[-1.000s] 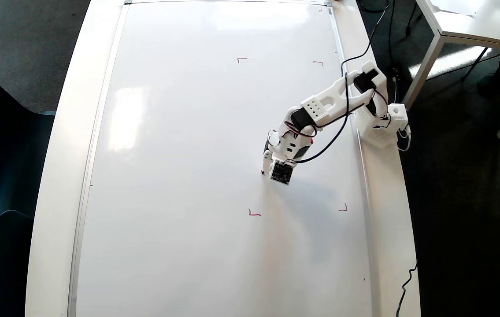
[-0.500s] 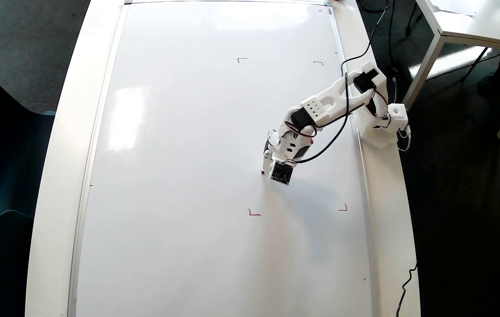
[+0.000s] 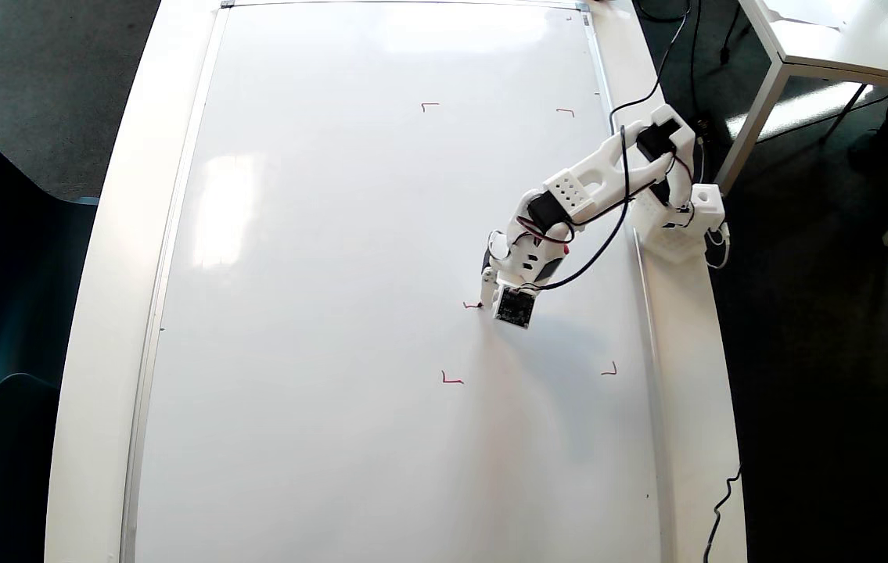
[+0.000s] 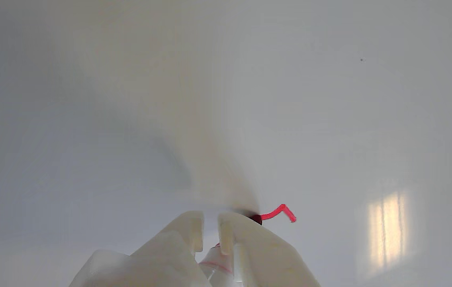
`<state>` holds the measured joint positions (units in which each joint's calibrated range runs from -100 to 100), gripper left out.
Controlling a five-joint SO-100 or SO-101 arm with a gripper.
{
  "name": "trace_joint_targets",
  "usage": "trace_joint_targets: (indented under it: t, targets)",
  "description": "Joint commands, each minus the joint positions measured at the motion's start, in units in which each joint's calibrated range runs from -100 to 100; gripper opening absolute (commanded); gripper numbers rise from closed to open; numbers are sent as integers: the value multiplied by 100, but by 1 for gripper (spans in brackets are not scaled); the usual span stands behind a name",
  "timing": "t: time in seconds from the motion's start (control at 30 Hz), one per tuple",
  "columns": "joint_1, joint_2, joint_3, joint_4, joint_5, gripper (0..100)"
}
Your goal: Draw on a whiteboard a robot head using a pen attached to the gripper
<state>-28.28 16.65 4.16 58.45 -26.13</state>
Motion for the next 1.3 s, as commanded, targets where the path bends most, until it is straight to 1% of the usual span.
trace_joint_targets:
  t: [0.0, 0.47, 1.1, 1.27]
  targets:
    - [-41, -503, 524, 107, -20, 1]
    - [-380, -1937, 2367, 107, -20, 1]
    - [-468, -3388, 3883, 142, -9, 1]
    - [-468, -3597, 4065, 246, 12, 1]
